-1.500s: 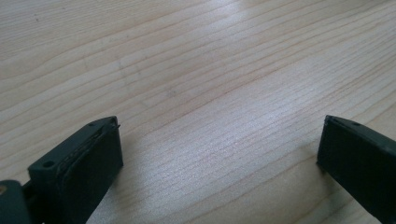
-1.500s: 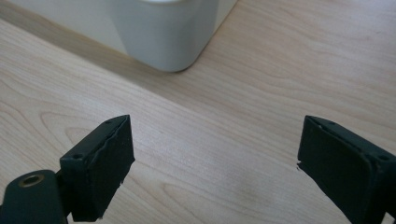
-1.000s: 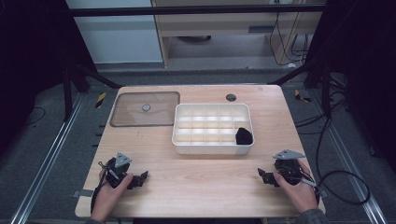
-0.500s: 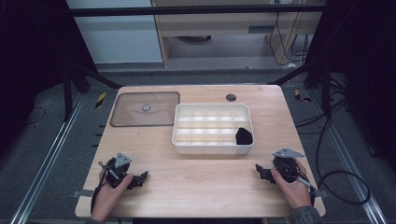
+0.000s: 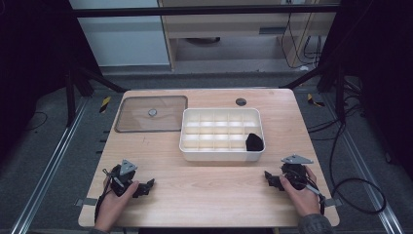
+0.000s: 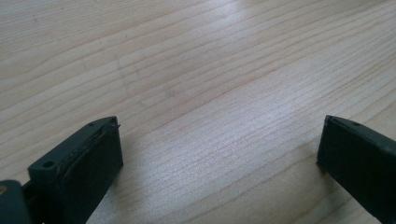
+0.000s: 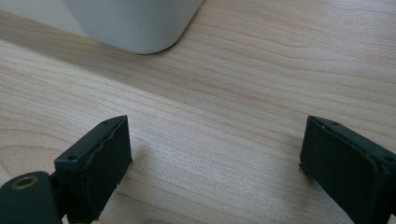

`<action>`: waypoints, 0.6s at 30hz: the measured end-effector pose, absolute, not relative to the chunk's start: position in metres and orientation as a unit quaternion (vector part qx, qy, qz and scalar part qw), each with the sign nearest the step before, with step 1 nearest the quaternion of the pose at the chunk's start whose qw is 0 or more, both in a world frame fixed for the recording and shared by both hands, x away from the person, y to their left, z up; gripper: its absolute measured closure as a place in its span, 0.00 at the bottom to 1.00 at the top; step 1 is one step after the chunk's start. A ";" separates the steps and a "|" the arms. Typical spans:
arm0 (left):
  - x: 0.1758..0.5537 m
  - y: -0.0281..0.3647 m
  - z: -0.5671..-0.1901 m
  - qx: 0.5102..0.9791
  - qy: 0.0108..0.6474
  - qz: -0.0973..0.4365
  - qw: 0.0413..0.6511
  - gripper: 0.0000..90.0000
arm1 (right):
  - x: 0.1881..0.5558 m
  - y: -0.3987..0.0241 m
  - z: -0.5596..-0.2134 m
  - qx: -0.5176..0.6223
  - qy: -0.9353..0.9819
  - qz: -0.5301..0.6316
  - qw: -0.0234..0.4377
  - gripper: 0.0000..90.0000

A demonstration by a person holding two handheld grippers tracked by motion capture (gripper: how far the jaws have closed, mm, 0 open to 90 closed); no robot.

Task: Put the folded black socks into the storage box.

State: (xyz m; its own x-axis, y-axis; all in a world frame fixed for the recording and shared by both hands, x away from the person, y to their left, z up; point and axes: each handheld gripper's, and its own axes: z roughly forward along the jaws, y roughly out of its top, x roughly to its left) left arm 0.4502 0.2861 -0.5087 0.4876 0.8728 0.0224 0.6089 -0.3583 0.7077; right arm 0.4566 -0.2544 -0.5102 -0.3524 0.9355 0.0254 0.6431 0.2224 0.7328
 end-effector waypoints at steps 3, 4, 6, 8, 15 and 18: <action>0.450 0.286 -0.509 0.799 0.464 0.203 0.325 0.00 | 0.456 -0.252 -0.512 0.523 0.750 0.336 0.225 0.08; 0.450 0.286 -0.509 0.799 0.464 0.203 0.325 0.00 | 0.456 -0.251 -0.512 0.522 0.752 0.332 0.228 0.08; 0.450 0.286 -0.509 0.799 0.464 0.203 0.325 0.00 | 0.457 -0.250 -0.512 0.524 0.752 0.329 0.230 0.07; 0.450 0.286 -0.509 0.799 0.464 0.203 0.325 0.00 | 0.456 -0.250 -0.512 0.524 0.751 0.329 0.229 0.07; 0.450 0.286 -0.509 0.799 0.463 0.202 0.324 0.00 | 0.456 -0.243 -0.513 0.533 0.745 0.323 0.236 0.06; 0.451 0.286 -0.509 0.800 0.461 0.202 0.325 0.00 | 0.456 -0.242 -0.513 0.535 0.745 0.323 0.233 0.05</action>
